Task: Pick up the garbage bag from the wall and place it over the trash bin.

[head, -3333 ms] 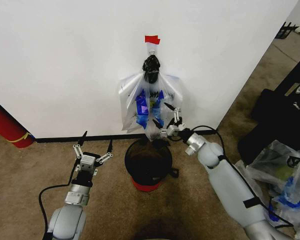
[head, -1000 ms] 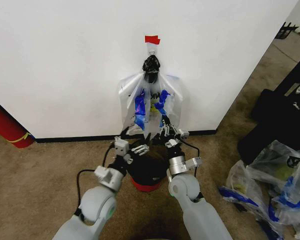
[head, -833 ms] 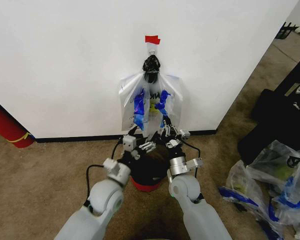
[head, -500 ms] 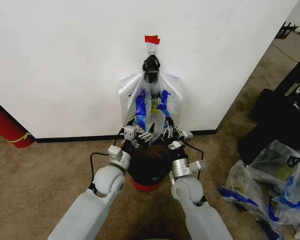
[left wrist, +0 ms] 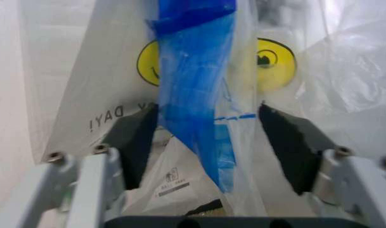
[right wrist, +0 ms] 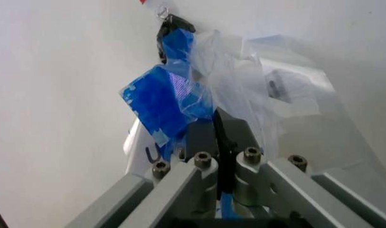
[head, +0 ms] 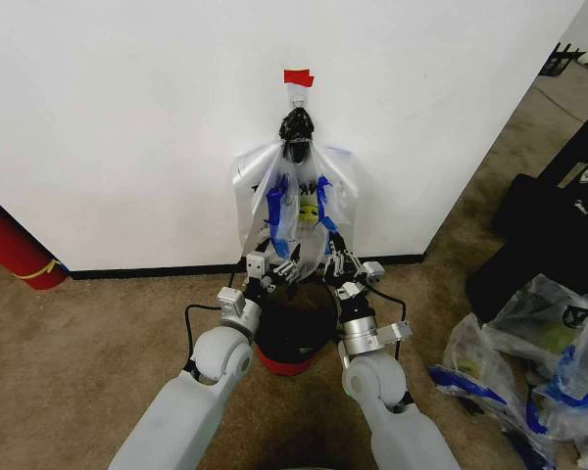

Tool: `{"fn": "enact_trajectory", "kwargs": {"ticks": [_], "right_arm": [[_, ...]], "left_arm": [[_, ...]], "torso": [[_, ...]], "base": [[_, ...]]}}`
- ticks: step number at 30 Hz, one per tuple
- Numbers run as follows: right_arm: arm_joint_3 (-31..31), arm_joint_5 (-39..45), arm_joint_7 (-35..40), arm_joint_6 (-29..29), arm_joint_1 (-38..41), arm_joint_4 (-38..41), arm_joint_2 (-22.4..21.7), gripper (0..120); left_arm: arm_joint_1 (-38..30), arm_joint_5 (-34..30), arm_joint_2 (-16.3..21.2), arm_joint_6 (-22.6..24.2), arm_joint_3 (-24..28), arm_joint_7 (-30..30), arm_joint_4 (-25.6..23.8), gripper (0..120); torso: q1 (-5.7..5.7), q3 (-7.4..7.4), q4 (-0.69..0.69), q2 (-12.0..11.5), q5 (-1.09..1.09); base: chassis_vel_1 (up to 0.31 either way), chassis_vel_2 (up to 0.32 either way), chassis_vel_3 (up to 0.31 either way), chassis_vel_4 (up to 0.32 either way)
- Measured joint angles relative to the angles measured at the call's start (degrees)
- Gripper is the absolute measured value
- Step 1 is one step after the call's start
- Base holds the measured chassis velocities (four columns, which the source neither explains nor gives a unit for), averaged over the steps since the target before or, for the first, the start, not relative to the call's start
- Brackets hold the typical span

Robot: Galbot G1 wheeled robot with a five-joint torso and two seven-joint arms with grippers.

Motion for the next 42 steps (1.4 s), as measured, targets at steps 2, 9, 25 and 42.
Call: {"fn": "enact_trajectory", "kwargs": {"ticks": [2, 9, 25, 42], "right_arm": [[0.01, -0.18, -0.14, 0.12, -0.07, 0.11, 0.0, 0], [0.11, -0.46, -0.19, 0.32, -0.05, 0.71, 0.01, 0], [1.56, -6.87, 2.53, 4.13, -3.34, 3.14, -0.52, 0], [2.96, -21.94, 3.77, 16.19, -18.22, 5.59, 0.69, 0]], "left_arm": [[0.19, -0.83, -0.04, 0.07, -0.18, 0.06, 0.0, 52], [0.82, -1.79, -0.37, 0.45, -0.06, 0.16, 0.34, 26], [8.01, -3.27, 1.6, 2.69, -5.53, -6.07, -10.77, 0], [22.52, 6.76, 0.54, 0.92, -9.9, -15.16, -24.22, 0]], "torso": [[0.0, 0.0, 0.0, 0.0, 0.0], [0.0, 0.0, 0.0, 0.0, -0.01], [0.0, 0.0, 0.01, 0.0, -0.01], [-0.01, -0.01, 0.0, 0.01, 0.0]], "base": [[0.0, 0.0, 0.0, 0.0], [0.0, 0.0, 0.0, 0.0], [0.0, 0.0, 0.0, 0.0], [0.0, 0.0, 0.0, 0.0]]}}
